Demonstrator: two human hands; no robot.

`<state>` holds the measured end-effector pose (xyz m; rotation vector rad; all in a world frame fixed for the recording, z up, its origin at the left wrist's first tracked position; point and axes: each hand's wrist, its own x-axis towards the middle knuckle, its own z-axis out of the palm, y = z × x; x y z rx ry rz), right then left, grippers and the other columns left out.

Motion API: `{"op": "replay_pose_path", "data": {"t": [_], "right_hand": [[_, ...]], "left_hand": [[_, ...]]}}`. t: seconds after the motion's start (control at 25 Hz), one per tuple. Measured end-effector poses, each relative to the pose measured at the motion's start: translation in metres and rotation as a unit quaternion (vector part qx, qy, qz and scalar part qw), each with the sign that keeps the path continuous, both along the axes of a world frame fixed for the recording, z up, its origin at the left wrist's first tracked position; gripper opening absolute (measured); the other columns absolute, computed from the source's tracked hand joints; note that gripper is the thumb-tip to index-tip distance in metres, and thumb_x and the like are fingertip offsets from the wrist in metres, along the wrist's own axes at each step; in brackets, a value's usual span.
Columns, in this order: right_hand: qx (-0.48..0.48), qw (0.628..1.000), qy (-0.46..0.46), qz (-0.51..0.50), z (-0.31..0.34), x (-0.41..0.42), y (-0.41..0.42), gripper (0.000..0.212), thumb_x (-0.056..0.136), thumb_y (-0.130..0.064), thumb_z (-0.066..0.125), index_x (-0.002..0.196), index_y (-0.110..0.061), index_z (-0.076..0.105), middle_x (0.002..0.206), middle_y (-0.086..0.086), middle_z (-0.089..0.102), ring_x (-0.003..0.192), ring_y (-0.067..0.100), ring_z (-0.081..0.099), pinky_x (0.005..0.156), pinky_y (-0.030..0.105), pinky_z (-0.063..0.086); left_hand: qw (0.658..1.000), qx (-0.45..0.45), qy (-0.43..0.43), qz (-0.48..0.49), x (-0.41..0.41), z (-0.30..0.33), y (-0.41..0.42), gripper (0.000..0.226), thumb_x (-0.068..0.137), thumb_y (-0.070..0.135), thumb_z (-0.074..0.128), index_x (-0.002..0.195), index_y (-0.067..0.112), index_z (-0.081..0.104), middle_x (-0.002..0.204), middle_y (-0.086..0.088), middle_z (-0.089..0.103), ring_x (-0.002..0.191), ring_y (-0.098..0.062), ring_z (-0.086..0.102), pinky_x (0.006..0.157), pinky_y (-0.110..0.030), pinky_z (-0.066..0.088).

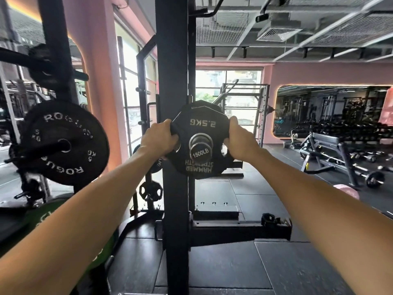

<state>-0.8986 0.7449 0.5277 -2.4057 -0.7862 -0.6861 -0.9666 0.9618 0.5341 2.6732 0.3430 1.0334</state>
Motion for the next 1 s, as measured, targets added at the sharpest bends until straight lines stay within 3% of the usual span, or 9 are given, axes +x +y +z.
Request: {"op": "replay_pose_path", "data": {"t": [0.24, 0.36, 0.52, 0.68, 0.88, 1.0], "right_hand": [[-0.026, 0.999, 0.022, -0.005, 0.003, -0.093, -0.033, 0.03, 0.091, -0.011, 0.052, 0.111, -0.012, 0.029, 0.078, 0.006, 0.052, 0.074, 0.032, 0.056, 0.066, 0.039, 0.044], [-0.041, 0.999, 0.015, 0.006, 0.014, -0.133, -0.032, 0.027, 0.091, -0.012, 0.05, 0.103, -0.014, 0.026, 0.075, 0.005, 0.049, 0.072, 0.032, 0.055, 0.063, 0.037, 0.042], [-0.051, 0.998, 0.001, 0.035, 0.034, -0.183, -0.002, 0.038, 0.092, -0.013, 0.052, 0.122, -0.007, 0.029, 0.08, 0.006, 0.05, 0.08, 0.034, 0.059, 0.066, 0.039, 0.047], [-0.053, 0.997, 0.003, 0.056, 0.046, -0.233, 0.059, 0.043, 0.093, -0.016, 0.054, 0.126, -0.009, 0.028, 0.094, 0.01, 0.057, 0.09, 0.032, 0.062, 0.083, 0.046, 0.051], [-0.048, 0.993, 0.014, 0.105, 0.048, -0.304, 0.167, 0.055, 0.095, -0.012, 0.054, 0.139, -0.006, 0.021, 0.094, 0.006, 0.049, 0.09, 0.03, 0.058, 0.072, 0.028, 0.039], [-0.034, 0.99, 0.023, 0.137, 0.042, -0.339, 0.247, 0.046, 0.093, -0.011, 0.056, 0.129, -0.008, 0.028, 0.1, 0.01, 0.055, 0.082, 0.024, 0.057, 0.064, 0.026, 0.044]], "left_hand": [[0.997, 0.069, 0.019, 0.028, -0.1, 0.009, -0.039, 0.028, 0.086, 0.023, 0.053, 0.111, 0.01, 0.054, 0.091, -0.009, 0.057, 0.091, -0.035, 0.062, 0.073, -0.038, 0.049], [0.996, 0.075, 0.015, 0.042, -0.143, 0.019, -0.037, 0.029, 0.086, 0.024, 0.053, 0.112, 0.011, 0.055, 0.095, -0.011, 0.063, 0.091, -0.036, 0.064, 0.073, -0.038, 0.05], [0.997, 0.058, 0.006, 0.059, -0.199, 0.034, -0.01, 0.028, 0.088, 0.024, 0.054, 0.113, 0.011, 0.057, 0.094, -0.009, 0.064, 0.089, -0.034, 0.064, 0.076, -0.04, 0.051], [0.995, 0.056, -0.005, 0.078, -0.26, 0.045, 0.044, 0.025, 0.09, 0.023, 0.054, 0.112, 0.013, 0.059, 0.097, -0.007, 0.066, 0.087, -0.029, 0.064, 0.079, -0.04, 0.051], [0.991, 0.086, -0.003, 0.106, -0.338, 0.048, 0.153, 0.032, 0.088, 0.032, 0.058, 0.115, 0.014, 0.059, 0.096, -0.008, 0.064, 0.093, -0.033, 0.065, 0.074, -0.036, 0.047], [0.988, 0.102, 0.0, 0.119, -0.384, 0.05, 0.233, 0.033, 0.086, 0.031, 0.058, 0.114, 0.013, 0.059, 0.101, -0.013, 0.066, 0.095, -0.036, 0.065, 0.079, -0.041, 0.051]]}}
